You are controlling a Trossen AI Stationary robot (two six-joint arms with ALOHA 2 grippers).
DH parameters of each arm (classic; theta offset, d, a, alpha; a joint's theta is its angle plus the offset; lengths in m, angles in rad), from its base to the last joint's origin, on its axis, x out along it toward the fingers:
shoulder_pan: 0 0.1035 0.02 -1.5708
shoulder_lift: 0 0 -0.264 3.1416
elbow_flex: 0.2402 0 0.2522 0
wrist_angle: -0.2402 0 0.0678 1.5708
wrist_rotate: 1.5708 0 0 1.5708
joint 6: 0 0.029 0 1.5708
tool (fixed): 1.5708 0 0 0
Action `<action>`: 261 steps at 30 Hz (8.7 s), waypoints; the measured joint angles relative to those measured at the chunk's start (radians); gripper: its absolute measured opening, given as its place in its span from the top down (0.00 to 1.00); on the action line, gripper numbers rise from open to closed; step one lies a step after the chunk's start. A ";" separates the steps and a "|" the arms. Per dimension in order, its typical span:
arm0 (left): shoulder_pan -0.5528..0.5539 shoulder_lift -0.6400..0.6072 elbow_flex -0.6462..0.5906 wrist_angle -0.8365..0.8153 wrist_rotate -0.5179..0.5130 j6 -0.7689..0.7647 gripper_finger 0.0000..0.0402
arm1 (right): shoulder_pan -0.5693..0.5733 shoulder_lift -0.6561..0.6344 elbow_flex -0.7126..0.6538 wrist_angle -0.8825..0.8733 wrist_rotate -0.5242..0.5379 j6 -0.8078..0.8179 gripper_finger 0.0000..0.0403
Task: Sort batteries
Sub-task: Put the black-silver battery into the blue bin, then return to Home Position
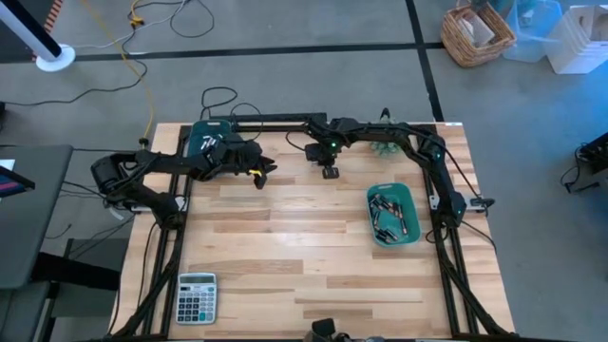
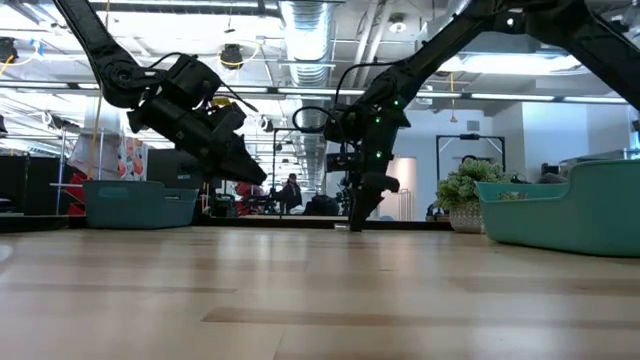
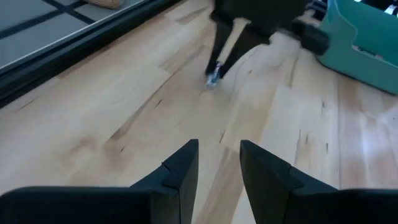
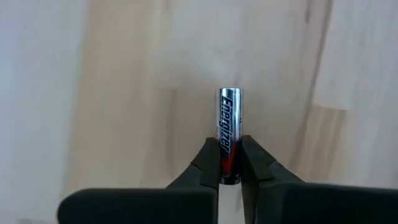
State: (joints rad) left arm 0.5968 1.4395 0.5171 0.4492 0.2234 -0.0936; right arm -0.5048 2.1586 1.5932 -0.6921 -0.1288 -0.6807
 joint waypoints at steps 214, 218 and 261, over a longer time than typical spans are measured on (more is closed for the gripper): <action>-0.620 -1.366 -0.326 -0.613 -0.689 0.075 0.57 | 0.414 -1.991 -1.406 0.692 0.297 0.611 0.50; -0.665 -1.397 -0.326 -0.631 -0.718 0.076 0.57 | 0.475 -1.989 -1.406 0.636 0.406 0.611 0.54; -0.771 -1.434 -0.498 -0.393 -0.501 0.219 1.00 | 0.609 -2.157 -1.508 0.628 0.148 0.549 1.00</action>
State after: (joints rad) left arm -0.1742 0.0052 0.0193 0.0562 -0.2778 0.1250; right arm 0.1043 0.0017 0.0856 -0.0642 0.0191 -0.1315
